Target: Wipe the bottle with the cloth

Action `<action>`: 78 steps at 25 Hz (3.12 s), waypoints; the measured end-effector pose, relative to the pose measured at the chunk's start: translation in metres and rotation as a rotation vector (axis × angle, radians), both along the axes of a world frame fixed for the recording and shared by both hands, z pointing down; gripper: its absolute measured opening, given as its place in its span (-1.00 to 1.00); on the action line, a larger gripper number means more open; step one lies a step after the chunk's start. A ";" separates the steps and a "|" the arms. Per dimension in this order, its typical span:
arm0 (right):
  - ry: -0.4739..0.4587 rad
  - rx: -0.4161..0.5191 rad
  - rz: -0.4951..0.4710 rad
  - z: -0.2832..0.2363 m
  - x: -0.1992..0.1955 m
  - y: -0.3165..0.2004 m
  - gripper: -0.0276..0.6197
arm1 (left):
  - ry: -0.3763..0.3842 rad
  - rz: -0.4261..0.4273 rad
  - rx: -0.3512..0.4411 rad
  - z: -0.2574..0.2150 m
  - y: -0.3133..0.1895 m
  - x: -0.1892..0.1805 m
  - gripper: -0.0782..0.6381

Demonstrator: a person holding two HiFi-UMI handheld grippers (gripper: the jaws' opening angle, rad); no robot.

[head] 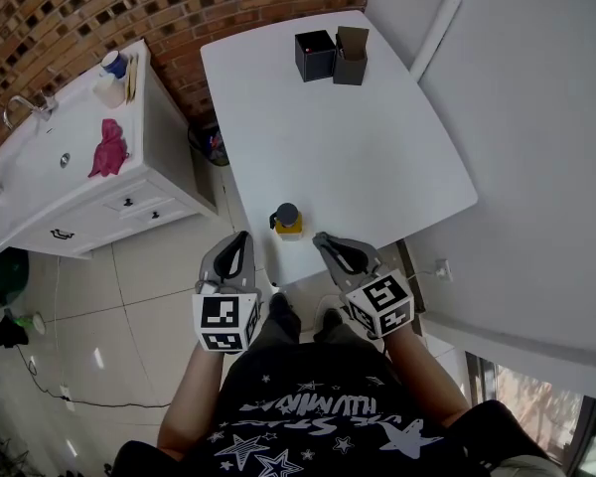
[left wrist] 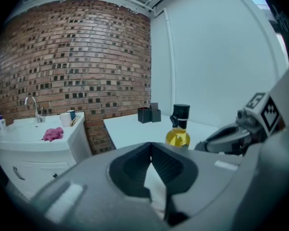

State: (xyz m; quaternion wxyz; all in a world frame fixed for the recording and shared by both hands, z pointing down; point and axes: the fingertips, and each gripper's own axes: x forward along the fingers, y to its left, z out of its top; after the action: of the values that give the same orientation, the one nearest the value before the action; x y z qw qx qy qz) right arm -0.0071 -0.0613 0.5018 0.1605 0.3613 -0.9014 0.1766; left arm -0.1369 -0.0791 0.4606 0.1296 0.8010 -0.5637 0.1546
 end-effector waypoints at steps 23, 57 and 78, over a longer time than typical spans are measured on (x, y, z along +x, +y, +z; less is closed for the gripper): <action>-0.517 -0.247 0.483 -0.032 -0.007 -0.036 -0.81 | 0.010 0.090 -0.009 0.005 -0.005 0.018 -0.77; -0.294 -0.249 0.536 0.021 0.026 -0.044 -0.81 | -0.001 0.149 -0.041 0.038 0.008 0.054 0.17; -0.278 -0.144 0.263 -0.014 0.049 -0.056 -0.81 | -0.121 -0.202 -0.032 0.049 -0.026 0.064 -0.09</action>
State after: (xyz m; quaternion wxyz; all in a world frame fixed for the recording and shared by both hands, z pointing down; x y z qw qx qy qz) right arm 0.0423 -0.1174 0.4875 0.0354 0.4357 -0.8450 0.3080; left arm -0.0728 -0.1051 0.5098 0.1227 0.7272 -0.6457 0.1979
